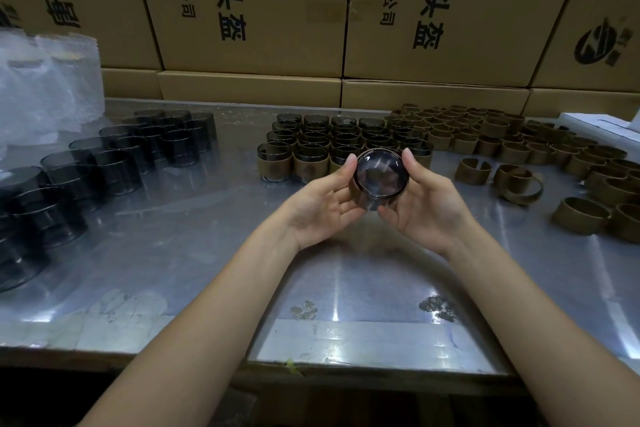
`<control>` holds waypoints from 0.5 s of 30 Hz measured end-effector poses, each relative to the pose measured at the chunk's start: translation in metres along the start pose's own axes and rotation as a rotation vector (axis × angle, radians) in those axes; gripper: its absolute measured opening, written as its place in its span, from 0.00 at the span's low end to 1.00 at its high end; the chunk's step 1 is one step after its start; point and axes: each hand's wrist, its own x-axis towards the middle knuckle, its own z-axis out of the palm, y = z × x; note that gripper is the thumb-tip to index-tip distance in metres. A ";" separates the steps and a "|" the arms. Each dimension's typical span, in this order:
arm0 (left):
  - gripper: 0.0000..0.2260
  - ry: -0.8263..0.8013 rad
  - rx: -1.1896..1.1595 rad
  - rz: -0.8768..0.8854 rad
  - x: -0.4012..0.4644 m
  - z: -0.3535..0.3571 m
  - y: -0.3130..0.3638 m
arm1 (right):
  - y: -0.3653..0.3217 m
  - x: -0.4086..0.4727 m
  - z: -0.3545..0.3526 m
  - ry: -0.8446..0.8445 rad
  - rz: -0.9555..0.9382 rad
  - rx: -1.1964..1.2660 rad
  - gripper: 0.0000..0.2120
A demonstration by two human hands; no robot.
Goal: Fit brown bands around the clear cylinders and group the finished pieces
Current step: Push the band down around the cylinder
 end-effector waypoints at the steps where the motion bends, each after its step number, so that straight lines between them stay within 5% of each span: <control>1: 0.23 -0.027 -0.004 0.009 0.000 0.001 0.000 | 0.000 0.000 0.000 -0.028 0.002 0.026 0.22; 11: 0.28 -0.112 0.053 0.081 -0.003 0.004 -0.001 | 0.000 -0.002 -0.002 -0.087 -0.015 0.033 0.22; 15: 0.27 -0.011 0.059 0.105 -0.003 0.008 0.000 | -0.001 0.000 -0.002 -0.043 -0.031 -0.076 0.33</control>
